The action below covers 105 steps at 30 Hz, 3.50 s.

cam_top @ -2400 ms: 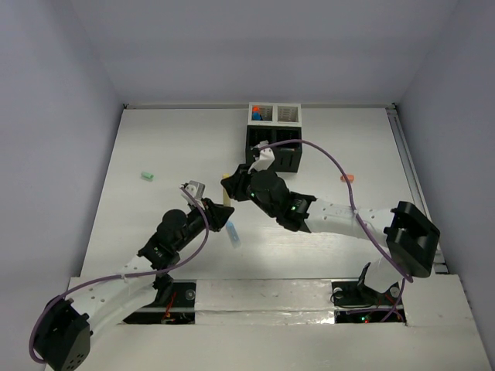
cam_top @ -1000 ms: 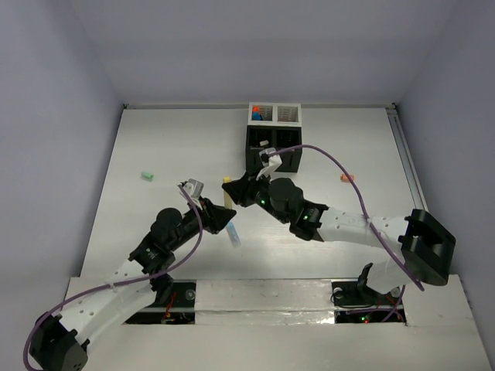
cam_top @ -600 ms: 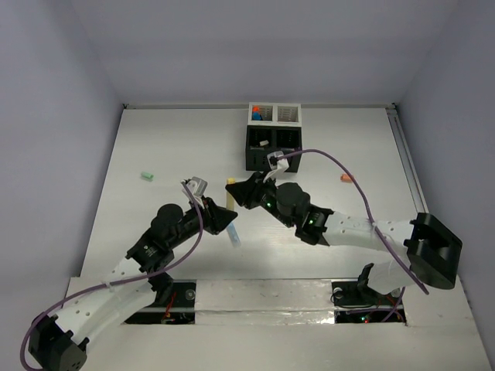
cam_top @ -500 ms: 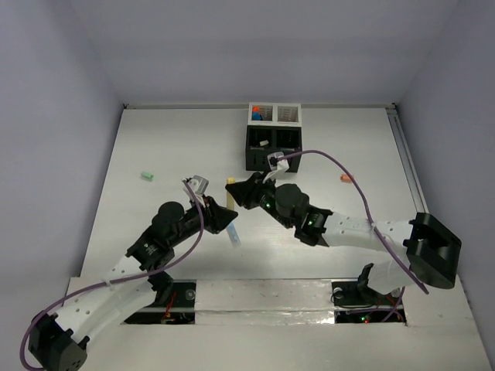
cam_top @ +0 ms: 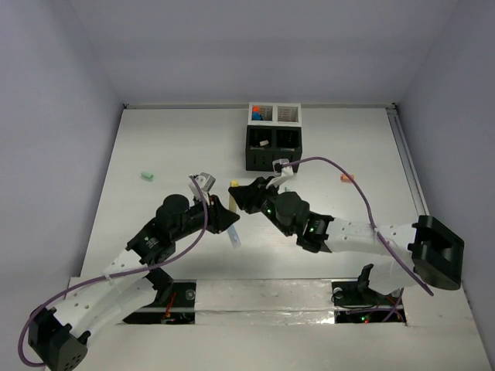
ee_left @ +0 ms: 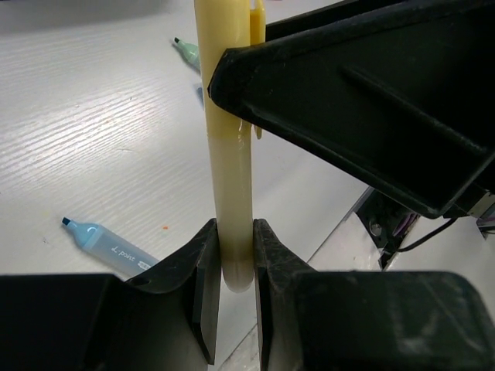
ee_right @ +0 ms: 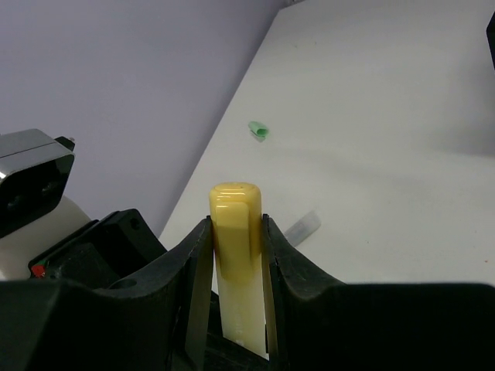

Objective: Sort the stationery into containers
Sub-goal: Close the pen cap on the pen, then place the pen in the storage box, then pick up the pen from the center of the board.

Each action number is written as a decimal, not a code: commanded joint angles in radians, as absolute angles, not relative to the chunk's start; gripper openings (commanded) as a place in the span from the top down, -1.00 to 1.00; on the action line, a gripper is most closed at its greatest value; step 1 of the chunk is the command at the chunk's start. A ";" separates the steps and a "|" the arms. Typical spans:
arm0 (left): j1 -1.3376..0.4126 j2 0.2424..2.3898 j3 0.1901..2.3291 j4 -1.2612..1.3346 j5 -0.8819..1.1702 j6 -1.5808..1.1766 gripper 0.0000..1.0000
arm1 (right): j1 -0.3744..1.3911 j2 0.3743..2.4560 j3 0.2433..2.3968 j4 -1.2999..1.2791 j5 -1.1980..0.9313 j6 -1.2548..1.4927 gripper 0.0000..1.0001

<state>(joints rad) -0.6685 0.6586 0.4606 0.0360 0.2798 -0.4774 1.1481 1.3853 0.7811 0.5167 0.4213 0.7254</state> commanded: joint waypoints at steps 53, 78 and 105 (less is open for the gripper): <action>-0.653 0.566 0.239 0.690 0.109 -0.469 -0.48 | 0.486 1.784 1.400 0.393 0.511 0.121 1.00; -0.653 0.626 0.225 0.695 0.052 -0.416 -0.67 | 0.486 1.813 1.212 0.643 0.419 0.156 0.11; -0.653 0.327 0.219 0.379 -0.353 -0.451 0.14 | 0.793 1.606 1.058 -0.054 -0.089 0.445 0.25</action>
<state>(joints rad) -0.6525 0.3641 0.2199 0.4118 -0.2733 -0.4477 0.7330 1.5692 1.0370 0.0544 -0.0032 0.4252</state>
